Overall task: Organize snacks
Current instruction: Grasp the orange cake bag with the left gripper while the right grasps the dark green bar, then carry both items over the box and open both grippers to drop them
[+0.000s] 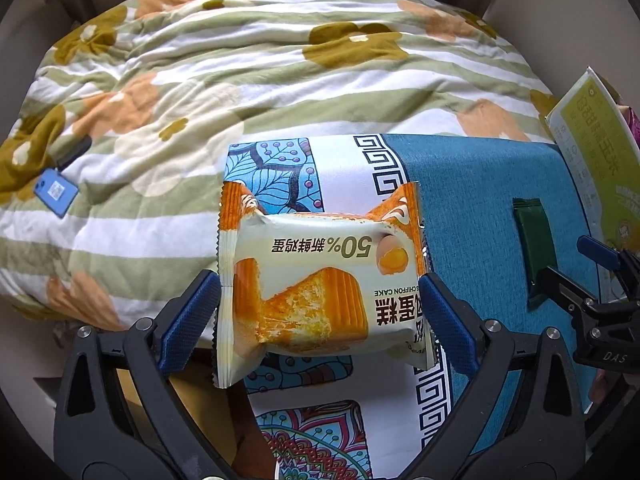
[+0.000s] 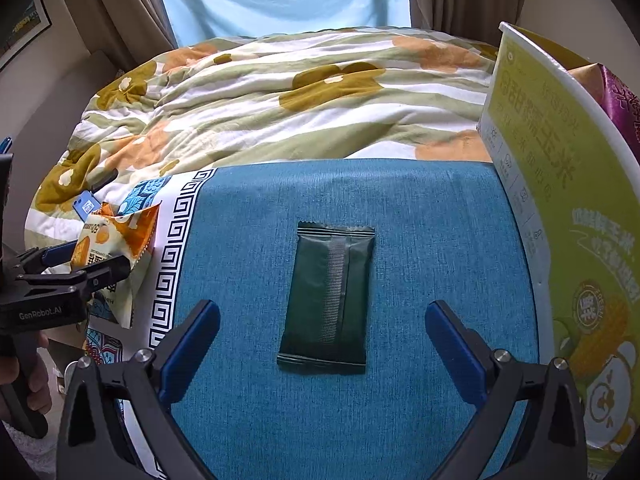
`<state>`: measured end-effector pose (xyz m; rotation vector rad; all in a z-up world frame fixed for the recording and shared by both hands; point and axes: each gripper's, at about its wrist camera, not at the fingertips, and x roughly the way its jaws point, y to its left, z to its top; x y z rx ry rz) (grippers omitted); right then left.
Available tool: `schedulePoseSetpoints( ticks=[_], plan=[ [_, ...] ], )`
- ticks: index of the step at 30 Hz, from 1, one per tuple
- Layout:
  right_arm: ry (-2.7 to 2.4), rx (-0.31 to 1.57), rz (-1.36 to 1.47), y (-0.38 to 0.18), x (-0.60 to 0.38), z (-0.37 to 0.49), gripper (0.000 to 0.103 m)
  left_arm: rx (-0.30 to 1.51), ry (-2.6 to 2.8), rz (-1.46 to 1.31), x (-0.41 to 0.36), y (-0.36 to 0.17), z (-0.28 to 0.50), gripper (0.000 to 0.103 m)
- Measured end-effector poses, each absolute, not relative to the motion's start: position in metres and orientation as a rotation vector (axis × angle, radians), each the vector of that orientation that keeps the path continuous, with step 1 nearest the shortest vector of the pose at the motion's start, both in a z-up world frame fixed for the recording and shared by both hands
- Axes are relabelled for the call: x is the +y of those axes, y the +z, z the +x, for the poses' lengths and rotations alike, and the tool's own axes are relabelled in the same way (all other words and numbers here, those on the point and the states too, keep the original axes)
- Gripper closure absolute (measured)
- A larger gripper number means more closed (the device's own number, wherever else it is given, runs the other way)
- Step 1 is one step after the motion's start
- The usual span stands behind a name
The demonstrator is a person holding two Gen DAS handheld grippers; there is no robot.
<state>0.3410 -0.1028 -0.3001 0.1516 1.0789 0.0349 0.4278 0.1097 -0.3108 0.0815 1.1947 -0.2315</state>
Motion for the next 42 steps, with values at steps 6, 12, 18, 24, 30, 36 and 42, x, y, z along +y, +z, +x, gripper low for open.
schedulePoseSetpoints(
  ticks=[6, 12, 18, 24, 30, 36, 42],
  plan=[
    [0.023, 1.088, 0.129, -0.315, -0.097, 0.348, 0.001, 1.207, -0.252, 0.047, 0.113, -0.318, 0.431, 0.005],
    [0.011, 1.090, 0.121, -0.323, -0.093, 0.353, 0.001, 1.205, -0.273, 0.020, 0.112, -0.319, 0.429, 0.016],
    [-0.002, 1.085, 0.098, -0.328, -0.091, 0.354, 0.004, 1.223, -0.306, 0.033, 0.105, -0.316, 0.426, 0.028],
    [-0.016, 1.080, 0.072, -0.327, -0.090, 0.359, 0.017, 1.228, -0.328, 0.031, 0.102, -0.309, 0.418, 0.028],
    [-0.025, 1.062, 0.050, -0.324, -0.087, 0.361, 0.042, 1.209, -0.313, 0.012, 0.104, -0.298, 0.410, 0.028],
    [0.002, 1.060, 0.057, -0.321, -0.082, 0.360, 0.062, 1.190, -0.307, -0.016, 0.107, -0.285, 0.405, 0.028],
    [0.038, 1.031, 0.081, -0.299, -0.083, 0.352, 0.062, 1.142, -0.307, -0.037, 0.102, -0.251, 0.400, 0.028]
  ],
)
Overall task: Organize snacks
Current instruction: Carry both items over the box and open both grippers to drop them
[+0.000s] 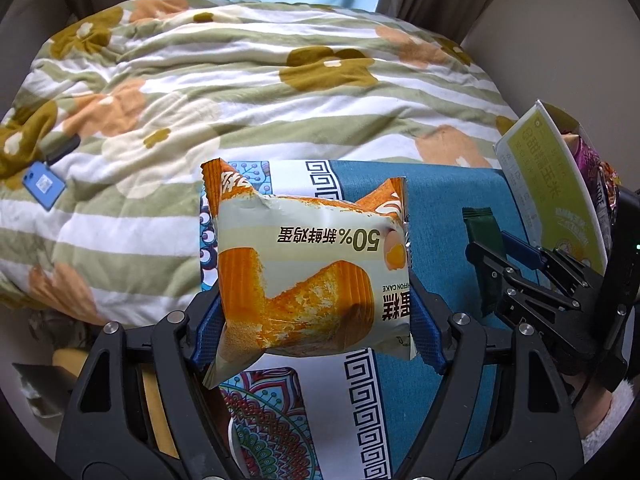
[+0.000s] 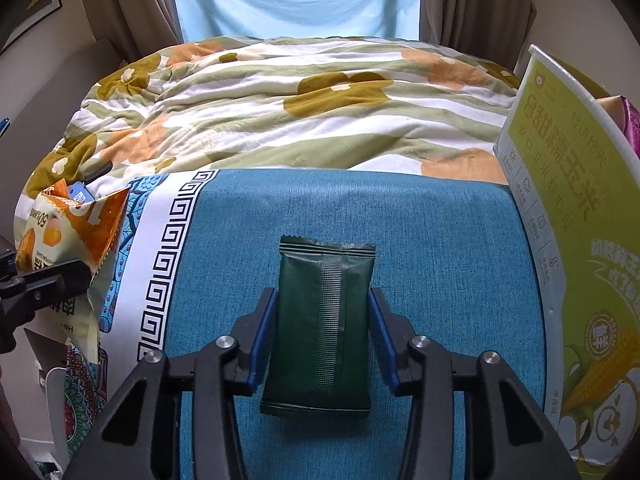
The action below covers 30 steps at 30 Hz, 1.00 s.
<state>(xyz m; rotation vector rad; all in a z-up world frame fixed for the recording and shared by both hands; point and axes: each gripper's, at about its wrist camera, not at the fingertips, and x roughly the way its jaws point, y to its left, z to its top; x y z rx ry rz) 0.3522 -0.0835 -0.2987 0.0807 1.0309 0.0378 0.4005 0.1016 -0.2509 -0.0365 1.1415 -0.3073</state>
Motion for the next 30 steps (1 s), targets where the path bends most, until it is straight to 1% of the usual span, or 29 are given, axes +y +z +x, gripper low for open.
schedulePoseSetpoints(
  ticks=[4, 8, 13, 18, 23, 30],
  plan=[
    [0.059, 0.975, 0.098, -0.262, -0.092, 0.344, 0.062, 1.104, -0.328, -0.026, 0.083, -0.220, 0.400, 0.028],
    [0.070, 0.905, 0.122, -0.216, -0.111, 0.330, 0.062, 1.055, -0.357, -0.007, 0.048, -0.185, 0.397, 0.028],
    [0.083, 0.820, 0.140, -0.163, -0.151, 0.312, 0.062, 0.996, -0.396, 0.002, -0.016, -0.145, 0.385, 0.028],
    [0.087, 0.758, 0.128, -0.121, -0.208, 0.298, 0.062, 0.967, -0.452, -0.019, -0.093, -0.120, 0.375, 0.028],
    [0.059, 0.723, 0.115, -0.095, -0.279, 0.289, 0.062, 0.955, -0.496, -0.010, -0.173, -0.108, 0.370, 0.028],
    [0.039, 0.683, 0.119, -0.084, -0.366, 0.290, 0.062, 0.964, -0.539, 0.007, -0.271, -0.108, 0.362, 0.028]
  ],
)
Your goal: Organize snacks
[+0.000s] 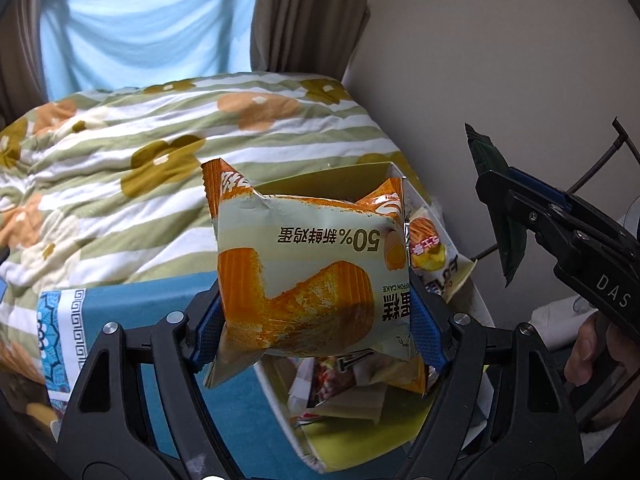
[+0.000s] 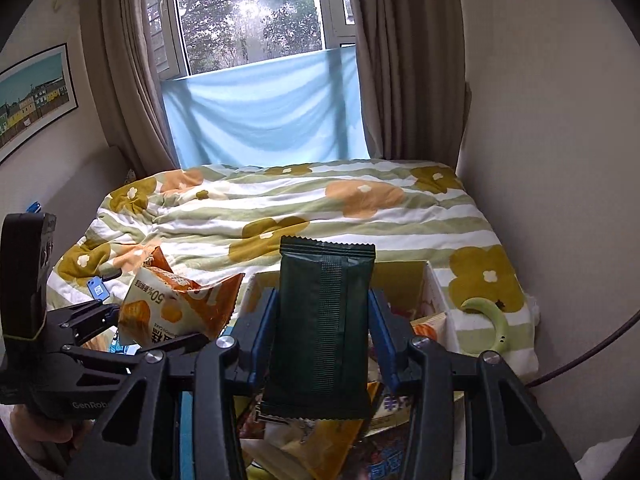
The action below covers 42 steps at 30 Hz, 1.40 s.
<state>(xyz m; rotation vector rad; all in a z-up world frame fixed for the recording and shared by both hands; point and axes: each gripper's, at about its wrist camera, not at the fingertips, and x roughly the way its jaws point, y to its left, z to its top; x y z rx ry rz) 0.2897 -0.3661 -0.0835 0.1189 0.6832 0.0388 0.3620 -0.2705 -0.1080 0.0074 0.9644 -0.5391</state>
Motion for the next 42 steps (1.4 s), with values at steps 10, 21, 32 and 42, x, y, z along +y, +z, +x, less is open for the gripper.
schedulePoseSetpoints(
  ticks=[10, 21, 32, 42],
  plan=[
    [0.067, 0.690, 0.147, -0.088, -0.432, 0.296, 0.062, 0.971, -0.510, 0.022, -0.322, -0.112, 0.353, 0.004],
    [0.136, 0.721, 0.141, -0.098, -0.450, 0.322, 0.062, 0.984, -0.402, -0.031, -0.278, -0.118, 0.345, 0.003],
    [0.229, 0.893, 0.159, -0.130, -0.458, 0.396, 0.058, 1.007, -0.294, -0.034, -0.257, -0.129, 0.344, 0.003],
    [0.217, 0.852, 0.235, -0.134, -0.458, 0.369, 0.009, 0.988, -0.281, -0.037, -0.239, -0.126, 0.322, 0.003]
  ],
)
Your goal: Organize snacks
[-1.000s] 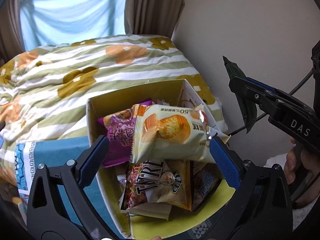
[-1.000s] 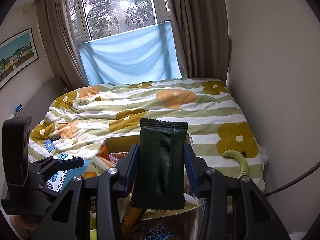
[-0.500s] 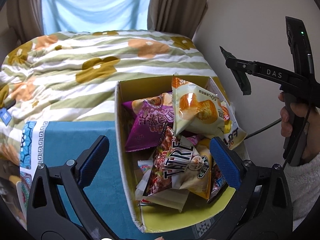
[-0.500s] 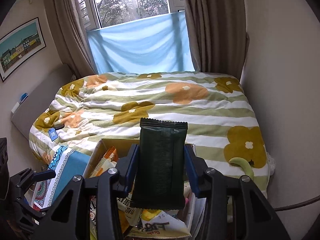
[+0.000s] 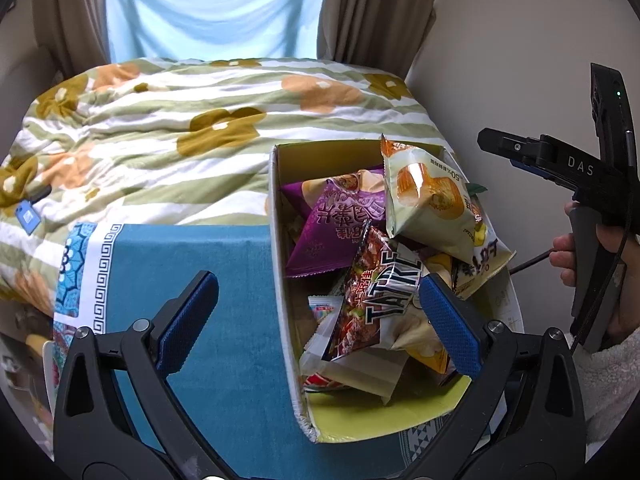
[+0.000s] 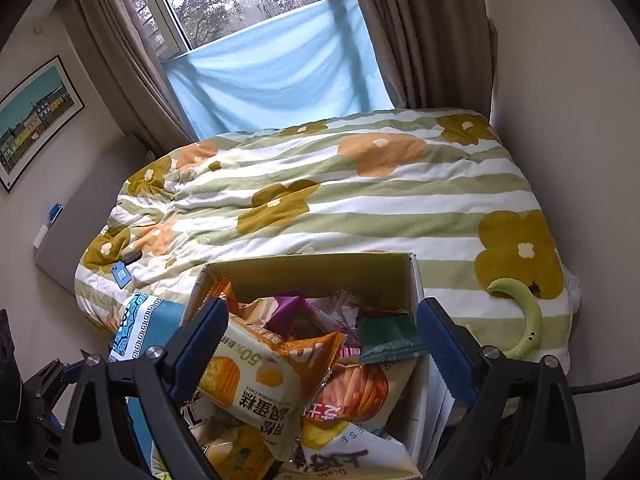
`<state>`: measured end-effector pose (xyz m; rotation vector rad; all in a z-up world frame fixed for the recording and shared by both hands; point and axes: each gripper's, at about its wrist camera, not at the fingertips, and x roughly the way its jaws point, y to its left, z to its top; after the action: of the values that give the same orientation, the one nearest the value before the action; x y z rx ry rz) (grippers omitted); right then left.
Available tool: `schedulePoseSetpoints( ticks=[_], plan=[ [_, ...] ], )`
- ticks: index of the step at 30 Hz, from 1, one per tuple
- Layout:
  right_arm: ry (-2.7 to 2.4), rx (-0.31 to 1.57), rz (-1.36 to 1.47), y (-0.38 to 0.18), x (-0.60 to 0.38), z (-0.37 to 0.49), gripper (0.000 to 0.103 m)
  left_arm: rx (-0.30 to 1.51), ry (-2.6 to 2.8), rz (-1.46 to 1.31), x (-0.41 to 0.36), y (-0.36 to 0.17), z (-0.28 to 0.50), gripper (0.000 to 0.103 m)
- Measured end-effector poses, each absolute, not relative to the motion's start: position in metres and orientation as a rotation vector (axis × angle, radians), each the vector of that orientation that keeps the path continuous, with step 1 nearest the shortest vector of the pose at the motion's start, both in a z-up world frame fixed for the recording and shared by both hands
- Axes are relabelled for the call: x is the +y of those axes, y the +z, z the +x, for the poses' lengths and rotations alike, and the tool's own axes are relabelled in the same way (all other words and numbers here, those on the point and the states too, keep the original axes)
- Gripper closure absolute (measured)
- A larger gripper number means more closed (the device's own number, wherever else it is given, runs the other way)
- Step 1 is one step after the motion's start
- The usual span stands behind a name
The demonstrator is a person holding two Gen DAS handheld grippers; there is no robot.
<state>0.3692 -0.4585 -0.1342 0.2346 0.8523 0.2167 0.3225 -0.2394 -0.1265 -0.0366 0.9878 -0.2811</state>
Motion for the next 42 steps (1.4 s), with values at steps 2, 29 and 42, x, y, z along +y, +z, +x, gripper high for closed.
schedulePoseSetpoints(
  ticks=[2, 29, 42],
  plan=[
    [0.206, 0.840, 0.231, -0.128, -0.457, 0.359, 0.009, 0.967, -0.285, -0.026, -0.235, -0.119, 0.313, 0.003],
    [0.050, 0.558, 0.118, -0.043, -0.290, 0.076, 0.000, 0.585, -0.134, 0.095, -0.066, -0.015, 0.082, 0.001],
    [-0.068, 0.545, 0.054, -0.060, -0.253, 0.026, 0.000, 0.569, -0.135, 0.087, -0.048, -0.022, 0.050, 0.001]
  ],
)
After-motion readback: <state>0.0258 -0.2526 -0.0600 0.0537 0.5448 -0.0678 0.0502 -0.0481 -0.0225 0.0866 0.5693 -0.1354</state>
